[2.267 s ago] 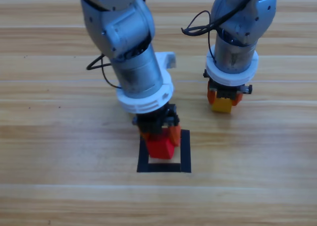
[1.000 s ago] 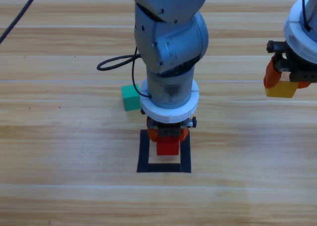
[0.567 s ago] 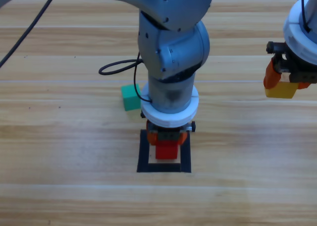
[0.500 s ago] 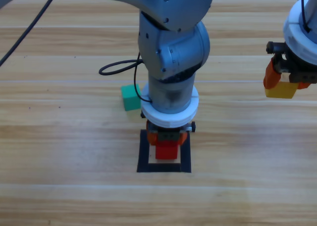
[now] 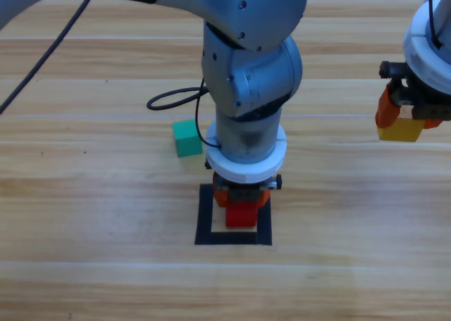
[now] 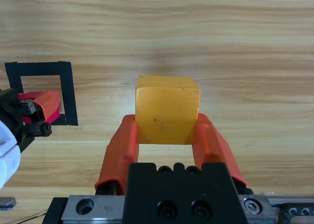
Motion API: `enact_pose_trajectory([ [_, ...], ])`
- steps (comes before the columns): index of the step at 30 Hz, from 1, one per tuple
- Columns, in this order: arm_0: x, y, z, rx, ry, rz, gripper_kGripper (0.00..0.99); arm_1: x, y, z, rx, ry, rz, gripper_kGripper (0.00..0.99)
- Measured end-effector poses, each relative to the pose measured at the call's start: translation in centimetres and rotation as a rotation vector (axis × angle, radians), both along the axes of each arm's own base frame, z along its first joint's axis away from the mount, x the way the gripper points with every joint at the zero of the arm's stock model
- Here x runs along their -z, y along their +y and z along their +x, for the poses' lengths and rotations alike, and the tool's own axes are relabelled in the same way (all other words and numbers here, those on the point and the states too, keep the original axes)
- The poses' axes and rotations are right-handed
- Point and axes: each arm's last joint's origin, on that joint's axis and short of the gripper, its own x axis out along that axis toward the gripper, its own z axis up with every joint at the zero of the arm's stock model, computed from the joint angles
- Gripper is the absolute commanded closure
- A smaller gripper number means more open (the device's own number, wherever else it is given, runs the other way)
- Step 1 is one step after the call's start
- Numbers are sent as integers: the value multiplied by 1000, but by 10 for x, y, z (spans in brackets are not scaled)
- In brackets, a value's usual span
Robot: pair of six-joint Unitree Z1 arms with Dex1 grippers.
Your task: Stack the blocks in the rectangular block: red at the bottom, yellow in the middle, green on top
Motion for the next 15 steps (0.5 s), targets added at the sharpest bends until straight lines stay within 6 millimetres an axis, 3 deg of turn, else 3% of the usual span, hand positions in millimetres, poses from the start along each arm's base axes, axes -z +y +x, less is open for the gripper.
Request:
enact_pose_trajectory([
  [15, 5, 1, -1, 14, 2, 4, 841, 3, -1, -1, 0, 5, -5, 709],
])
